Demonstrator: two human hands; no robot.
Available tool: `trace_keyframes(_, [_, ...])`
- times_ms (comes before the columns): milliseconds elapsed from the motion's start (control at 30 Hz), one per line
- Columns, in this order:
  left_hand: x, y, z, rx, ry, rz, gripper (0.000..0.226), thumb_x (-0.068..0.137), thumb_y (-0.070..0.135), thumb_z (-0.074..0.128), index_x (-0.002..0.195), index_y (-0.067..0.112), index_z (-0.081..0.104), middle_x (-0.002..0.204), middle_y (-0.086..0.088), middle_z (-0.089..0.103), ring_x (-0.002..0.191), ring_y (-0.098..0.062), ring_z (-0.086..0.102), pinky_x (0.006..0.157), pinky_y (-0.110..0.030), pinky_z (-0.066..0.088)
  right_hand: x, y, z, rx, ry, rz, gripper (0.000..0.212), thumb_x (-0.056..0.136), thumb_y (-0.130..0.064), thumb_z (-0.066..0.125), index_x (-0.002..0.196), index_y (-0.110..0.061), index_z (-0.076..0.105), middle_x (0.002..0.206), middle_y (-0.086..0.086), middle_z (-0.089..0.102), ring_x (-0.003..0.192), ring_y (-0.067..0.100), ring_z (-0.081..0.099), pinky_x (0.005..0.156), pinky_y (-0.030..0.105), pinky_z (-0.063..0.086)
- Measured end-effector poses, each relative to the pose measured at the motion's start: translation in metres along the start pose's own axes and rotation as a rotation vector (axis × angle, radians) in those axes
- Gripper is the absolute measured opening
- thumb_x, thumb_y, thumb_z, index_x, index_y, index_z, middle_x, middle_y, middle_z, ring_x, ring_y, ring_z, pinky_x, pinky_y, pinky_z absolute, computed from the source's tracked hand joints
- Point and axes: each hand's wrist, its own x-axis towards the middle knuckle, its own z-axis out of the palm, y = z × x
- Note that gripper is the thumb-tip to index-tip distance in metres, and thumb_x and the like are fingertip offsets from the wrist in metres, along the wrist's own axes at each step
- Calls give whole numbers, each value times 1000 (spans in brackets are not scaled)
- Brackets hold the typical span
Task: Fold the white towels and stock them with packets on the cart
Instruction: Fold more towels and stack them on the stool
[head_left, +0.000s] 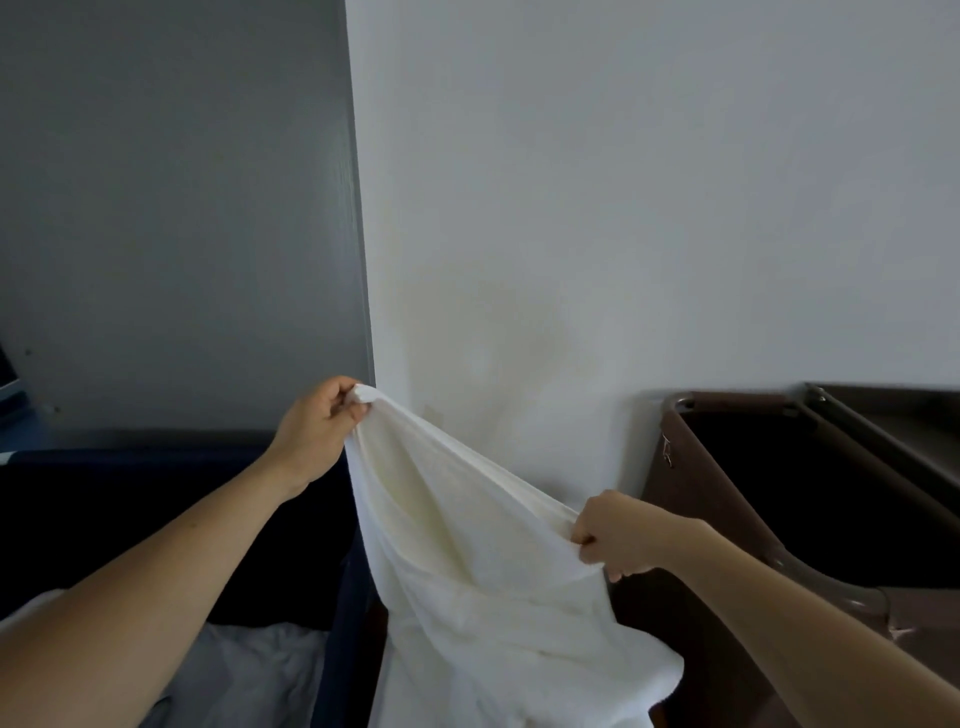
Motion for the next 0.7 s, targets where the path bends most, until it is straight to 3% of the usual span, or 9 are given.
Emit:
trace_keyframes(67, [-3,-1,-1,-32,-11,9,17,99,25,56,113,16,62,103,3,69,98,-14,63,94,-41,48,0,-1,6,247,-50,38,24,96,-20,48,88,0,61,74,12,73,64,19,69,68,17,52])
trace_keyframes(133, [-6,-3,-2,-44,-22,13,18,99,27,56,113,17,62,103,5,69,97,-12,64,94,-41,50,1,-1,11,340,-82,40,26,96,-19,45,94,0,62,73,9,74,61,18,69,73,21,55])
trace_keyframes(267, [-9,-5,1,-43,-30,21,18,99,29,56,111,19,63,101,6,70,96,-11,64,94,-43,52,6,0,24,160,-102,-24,25,91,-24,51,106,-14,69,73,1,75,62,10,69,63,13,49])
trace_keyframes(400, [-10,-3,3,-65,-37,35,17,99,29,56,111,19,63,101,5,70,97,-13,65,95,-46,52,5,-4,29,35,-85,-76,27,90,-25,49,96,-12,72,74,1,74,55,3,62,58,10,46])
trace_keyframes(467, [-10,-2,4,-57,-49,43,17,99,28,55,111,19,63,101,4,70,97,-14,65,94,-46,52,8,-1,32,-101,-39,-127,27,87,-23,47,88,-8,69,75,3,73,59,5,61,65,15,47])
trace_keyframes(567, [-12,0,5,-57,-65,60,17,99,31,55,111,21,63,100,6,70,96,-10,65,94,-45,53,12,0,38,-292,23,-174,24,84,-18,46,83,-6,66,75,9,65,75,25,59,67,33,45])
trace_keyframes(700, [-14,-2,4,-51,-78,82,16,98,35,55,108,26,63,99,12,70,93,-6,65,92,-42,54,11,-1,40,-390,104,-135,25,93,-22,40,94,-12,64,82,5,60,81,30,56,69,34,41])
